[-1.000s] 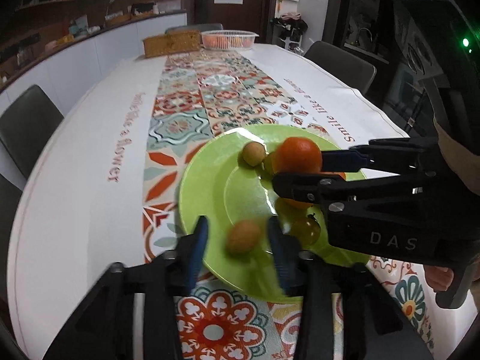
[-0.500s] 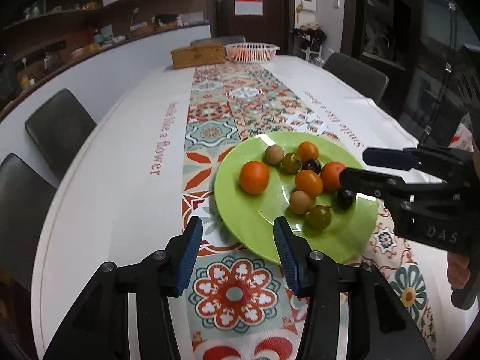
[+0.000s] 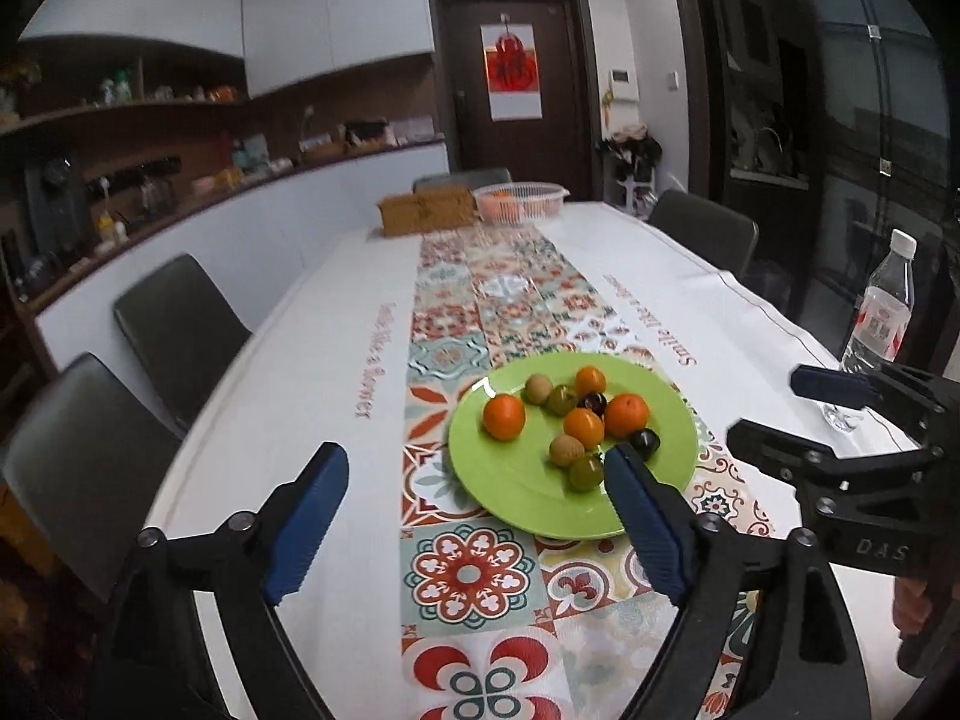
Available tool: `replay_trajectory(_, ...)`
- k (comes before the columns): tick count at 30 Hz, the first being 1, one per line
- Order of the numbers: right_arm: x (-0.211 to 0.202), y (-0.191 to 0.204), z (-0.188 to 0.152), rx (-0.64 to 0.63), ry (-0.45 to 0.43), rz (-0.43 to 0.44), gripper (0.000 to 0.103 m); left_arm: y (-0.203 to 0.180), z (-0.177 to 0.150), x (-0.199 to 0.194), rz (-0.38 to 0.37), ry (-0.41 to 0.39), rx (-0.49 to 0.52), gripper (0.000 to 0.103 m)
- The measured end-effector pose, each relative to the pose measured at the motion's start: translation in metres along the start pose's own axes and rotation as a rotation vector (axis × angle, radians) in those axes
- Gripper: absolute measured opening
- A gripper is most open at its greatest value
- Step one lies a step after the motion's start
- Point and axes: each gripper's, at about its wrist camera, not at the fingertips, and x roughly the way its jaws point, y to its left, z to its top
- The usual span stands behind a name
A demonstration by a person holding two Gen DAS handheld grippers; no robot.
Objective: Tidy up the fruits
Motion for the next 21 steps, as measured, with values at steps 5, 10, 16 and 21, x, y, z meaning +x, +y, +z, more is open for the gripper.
replay_trajectory(5, -0.030, -0.004, -0.010, 0.031, -0.024, -0.006, 0.078, -0.010, -0.009, -0.024, 0.008, -0.036, 0.005, 0.097)
replay_trajectory(10, -0.056, -0.007, -0.022, 0.035, -0.046, -0.033, 0.080, -0.016, -0.018, -0.045, 0.006, -0.046, -0.019, 0.099)
replay_trajectory(16, -0.084, -0.005, -0.035, 0.033, -0.060, -0.042, 0.082, -0.022, -0.028, -0.074, -0.005, -0.064, -0.049, 0.100)
replay_trajectory(21, -0.106, -0.004, -0.045, 0.030, -0.080, -0.051, 0.085, -0.030, -0.035, -0.097, 0.023, -0.088, -0.035, 0.101)
